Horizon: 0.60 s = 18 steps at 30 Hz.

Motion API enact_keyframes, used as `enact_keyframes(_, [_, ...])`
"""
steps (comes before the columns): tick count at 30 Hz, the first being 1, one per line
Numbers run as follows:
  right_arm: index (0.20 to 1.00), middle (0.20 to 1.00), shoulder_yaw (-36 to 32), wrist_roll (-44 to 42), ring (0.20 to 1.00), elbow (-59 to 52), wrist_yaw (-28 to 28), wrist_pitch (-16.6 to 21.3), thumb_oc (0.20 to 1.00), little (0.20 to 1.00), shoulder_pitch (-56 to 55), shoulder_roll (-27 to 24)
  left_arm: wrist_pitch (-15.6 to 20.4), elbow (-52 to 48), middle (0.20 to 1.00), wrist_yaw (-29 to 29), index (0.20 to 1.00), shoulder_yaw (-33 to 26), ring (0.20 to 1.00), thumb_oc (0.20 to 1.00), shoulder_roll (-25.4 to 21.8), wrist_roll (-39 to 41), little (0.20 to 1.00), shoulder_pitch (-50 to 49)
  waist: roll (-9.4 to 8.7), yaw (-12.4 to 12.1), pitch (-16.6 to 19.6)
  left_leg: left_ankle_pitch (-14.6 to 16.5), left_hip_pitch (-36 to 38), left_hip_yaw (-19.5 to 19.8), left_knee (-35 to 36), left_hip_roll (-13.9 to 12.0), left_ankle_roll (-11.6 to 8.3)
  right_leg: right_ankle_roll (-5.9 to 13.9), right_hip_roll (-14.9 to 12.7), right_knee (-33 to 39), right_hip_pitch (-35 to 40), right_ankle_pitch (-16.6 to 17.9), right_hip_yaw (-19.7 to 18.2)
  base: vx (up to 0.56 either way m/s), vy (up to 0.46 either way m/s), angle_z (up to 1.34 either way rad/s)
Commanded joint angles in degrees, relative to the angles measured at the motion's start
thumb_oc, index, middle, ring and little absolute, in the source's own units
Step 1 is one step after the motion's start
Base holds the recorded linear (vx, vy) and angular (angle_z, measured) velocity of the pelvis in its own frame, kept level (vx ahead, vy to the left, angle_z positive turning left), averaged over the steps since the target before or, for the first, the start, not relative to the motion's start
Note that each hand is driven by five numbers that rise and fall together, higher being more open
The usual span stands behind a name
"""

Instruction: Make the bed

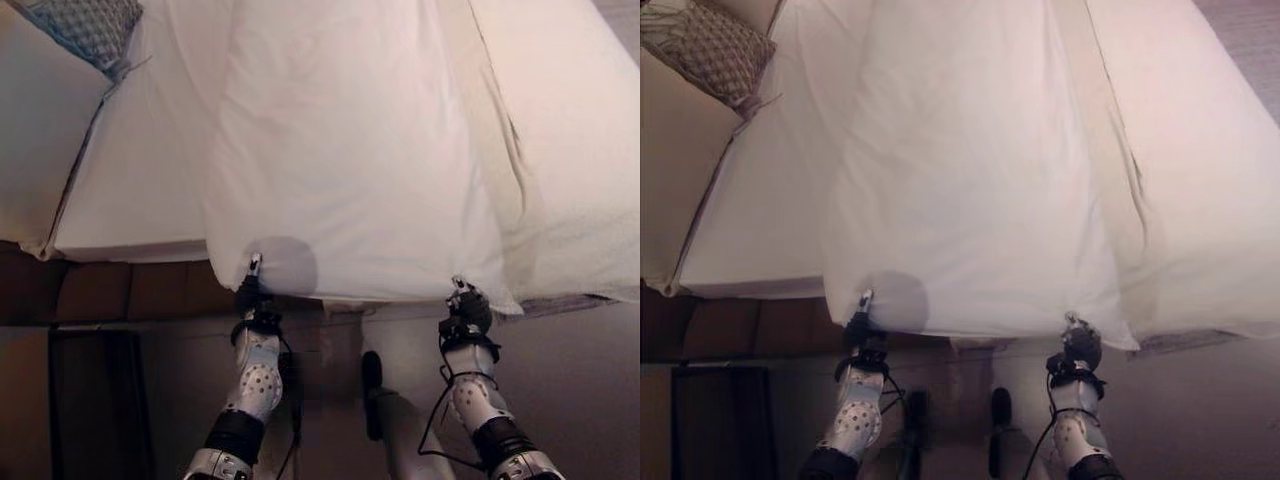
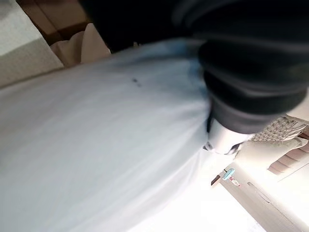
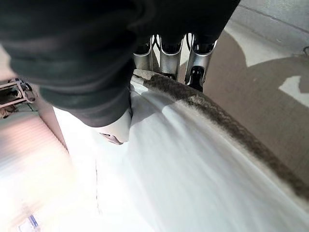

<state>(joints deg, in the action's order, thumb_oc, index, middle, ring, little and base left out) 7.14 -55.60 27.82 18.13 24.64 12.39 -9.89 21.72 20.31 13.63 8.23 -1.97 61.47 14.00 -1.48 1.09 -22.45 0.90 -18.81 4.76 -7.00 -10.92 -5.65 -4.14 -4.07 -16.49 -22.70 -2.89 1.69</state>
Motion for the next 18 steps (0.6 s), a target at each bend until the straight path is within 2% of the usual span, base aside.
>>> enact_keyframes(1, [0.2,0.2,-3.93,2.48,0.2,-0.56,1.85,4.31,0.2,0.2,-4.44,-4.16,5.22,-3.34,0.2,2.37,0.2,-5.37,0.2,0.2,-3.19,-3.22,0.2,-6.46,1.89,-0.32,4.5,-13.58,1.38,-3.01,10.22,-0.99,-0.05,8.43,1.17,4.04,-0.99,1.93,-2.6,0.01,0.422,0.06])
enact_keyframes(2, [0.2,0.2,-4.04,2.14,0.2,0.1,1.91,4.39,0.2,0.2,-4.1,-4.2,5.34,-1.78,0.2,3.55,0.2,-5.35,0.2,0.2,-3.33,-3.79,0.2,-5.8,2.77,-0.41,4.57,-13.86,1.78,-3.54,12.0,-1.8,-1.34,9.37,0.5,2.49,-2.03,1.5,-2.41,-0.03,0.345,0.06])
enact_keyframes(3, [0.2,0.2,-3.76,1.88,0.2,-0.12,1.63,4.39,0.2,0.2,-3.44,-4.51,5.99,-1.11,0.2,4.97,0.2,-5.59,0.2,0.2,-3.32,-3.77,0.2,-5.05,3.21,-0.26,4.48,-11.95,1.86,-4.51,12.0,-1.37,-1.24,10.24,-0.25,1.61,-3.06,1.75,-1.92,-0.07,0.469,0.12])
enact_keyframes(5, [0.2,0.2,-3.1,1.98,0.2,0.58,1.61,4.05,0.2,0.2,-2.59,-4.78,6.78,-0.43,0.2,5.69,0.2,-5.67,0.2,0.2,-3.08,-3.74,0.2,-4.46,3.54,-0.45,3.9,-11.45,1.55,-4.04,11.9,-0.79,-0.95,10.71,-0.74,0.93,-4.42,2.5,-2.45,-0.1,0.358,0.03])
enact_keyframes(6, [0.2,0.2,-2.38,2.4,0.2,0.87,1.75,3.69,0.2,0.2,-0.57,-4.43,7.74,2.22,0.2,9.44,0.2,-6.29,0.2,0.2,-3.18,-4.55,0.2,-2.92,2.54,-0.88,2.62,-9.4,-0.52,-3.56,9.09,1.57,-0.18,12.66,-2.86,2.91,-5.48,5.24,-4.49,-0.14,0.483,-0.32])
enact_keyframes(8, [0.2,0.2,-2.94,4.1,0.2,2.16,2.68,3.16,0.2,0.2,-0.16,-4.54,7.5,6.56,0.2,12.89,0.2,-6.0,0.2,0.2,-2.54,-7.27,0.2,-0.71,2.3,-0.37,1.55,-5.28,-4.48,-6.02,0.56,5.78,0.72,14.92,-8.14,7.52,-3.65,9.4,-6.06,-0.07,0.674,-0.22])
enact_keyframes(9, [0.2,0.2,-3.06,2.13,0.2,4.13,1.32,2.66,0.2,0.2,0.26,-3.94,8.06,10.77,0.2,15.03,0.2,-7.52,0.2,0.2,-1.38,-6.76,0.2,-0.14,2.51,-0.02,1.79,-3.12,-4.97,-6.6,-1.11,8.0,1.72,14.99,-11.27,12.79,-1.64,12.43,-6.84,0.04,0.534,0.25])
enact_keyframes(11, [0.2,0.2,-2.3,2.38,0.2,5.31,0.77,2.12,0.2,0.2,0.57,-3.51,7.84,12.18,0.2,15.61,0.2,-8.07,0.2,0.2,-1.59,-7.48,0.2,0.21,2.66,0.03,1.53,-2.96,-4.8,-6.9,-1.1,8.16,2.38,14.38,-11.13,13.07,-1.71,12.83,-6.31,0.02,0.358,0.15])
enact_keyframes(13, [0.2,0.2,0.51,0.5,0.2,8.84,-2.42,0.55,0.2,0.2,1.77,-2.39,8.04,15.98,0.2,17.09,0.2,-9.47,0.2,0.2,-1.8,-7.84,0.2,1.11,2.06,-0.47,0.71,-3.43,-4.34,-8.07,-0.38,7.54,2.65,12.56,-6.48,7.08,-2.62,8.26,-2.26,-0.06,0.254,-0.05])
enact_keyframes(14, [0.2,0.2,1.71,1.39,0.2,11.19,-3.23,-0.57,0.2,0.2,1.5,-2.43,7.58,18.11,0.2,17.29,0.2,-9.67,0.2,0.2,-1.75,-7.66,0.2,1.82,1.7,-0.61,0.71,-3.55,-3.76,-8.42,0.54,7.97,2.55,11.96,-4.7,6.57,-1.84,6.55,-0.41,-0.05,0.11,-0.17])
enact_keyframes(15, [0.2,0.2,1.71,1.36,0.2,11.24,-3.28,-0.56,0.2,0.2,1.58,-2.44,7.59,18.17,0.2,17.25,0.2,-9.72,0.2,0.2,-1.77,-7.63,0.2,1.91,1.69,-0.56,0.76,-3.74,-3.88,-8.38,0.65,7.99,2.55,11.94,-4.72,6.63,-1.96,6.67,-0.38,0.01,0.105,-0.26])
enact_keyframes(16, [0.2,0.2,3.21,1.81,0.2,16.97,-4.31,-3.15,0.2,0.2,2.53,-1.74,5.65,26.39,0.2,17.55,0.2,-10.94,0.2,0.2,-1.13,-6.66,0.2,4.28,2.11,-0.49,0.85,-3.98,-2.92,-8.18,2.3,8.4,2.41,11.81,-4.99,8.48,-1.42,6.69,-1.42,0.03,0.097,-0.18])
enact_keyframes(18, [0.2,0.2,3.73,2.64,0.2,24.64,-6.0,-6.82,0.2,0.2,4.07,-1.08,2.98,34.09,0.2,17.66,0.2,-12.58,0.2,0.2,-0.77,-5.86,0.2,6.68,1.86,-1.02,0.57,-3.39,-2.51,-9.34,1.23,7.95,2.19,12.3,-6.7,10.0,-0.23,7.99,-0.17,0.03,0.085,-0.07])
